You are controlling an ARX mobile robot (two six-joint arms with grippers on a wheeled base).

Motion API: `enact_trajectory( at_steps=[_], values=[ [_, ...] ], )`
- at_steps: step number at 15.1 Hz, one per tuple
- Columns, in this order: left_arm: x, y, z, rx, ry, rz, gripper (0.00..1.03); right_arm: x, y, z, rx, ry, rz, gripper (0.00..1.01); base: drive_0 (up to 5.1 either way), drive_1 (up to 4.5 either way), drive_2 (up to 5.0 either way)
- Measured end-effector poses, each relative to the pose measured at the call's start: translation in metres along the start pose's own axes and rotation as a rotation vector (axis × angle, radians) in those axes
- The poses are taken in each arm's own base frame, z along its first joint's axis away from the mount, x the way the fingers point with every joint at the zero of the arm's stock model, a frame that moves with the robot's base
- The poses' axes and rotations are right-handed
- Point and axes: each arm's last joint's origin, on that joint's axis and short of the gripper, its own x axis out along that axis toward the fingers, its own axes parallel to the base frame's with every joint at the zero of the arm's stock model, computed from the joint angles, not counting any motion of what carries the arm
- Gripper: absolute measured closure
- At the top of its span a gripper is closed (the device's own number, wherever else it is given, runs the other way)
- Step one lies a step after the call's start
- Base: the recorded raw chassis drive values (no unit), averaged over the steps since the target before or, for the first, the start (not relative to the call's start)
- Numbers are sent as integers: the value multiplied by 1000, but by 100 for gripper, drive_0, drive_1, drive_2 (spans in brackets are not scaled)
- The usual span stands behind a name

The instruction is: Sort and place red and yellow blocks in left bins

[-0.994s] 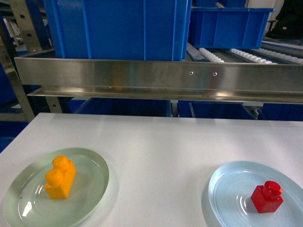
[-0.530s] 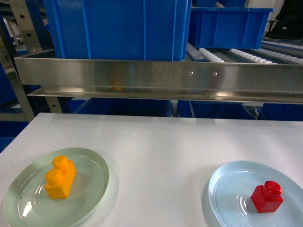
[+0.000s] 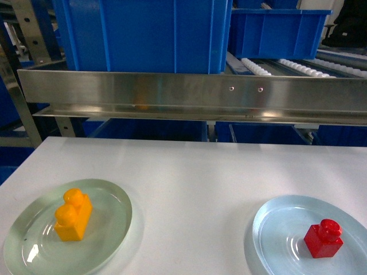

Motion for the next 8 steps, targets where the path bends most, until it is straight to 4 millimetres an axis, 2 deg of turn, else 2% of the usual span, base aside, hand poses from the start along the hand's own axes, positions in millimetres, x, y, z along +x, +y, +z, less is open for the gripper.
enact_trajectory(
  at_steps=[4, 6, 8],
  values=[
    [0, 2, -1, 0, 8, 21, 5, 3, 3, 2, 7, -10, 36, 3, 0, 0, 0],
    [6, 6, 2, -1, 0, 25, 5, 13, 4, 3, 7, 4, 42, 3, 0, 0, 0],
    [19, 11, 5, -13, 46, 18, 5, 29, 7, 14, -1, 39, 51, 3, 0, 0, 0]
  ],
)
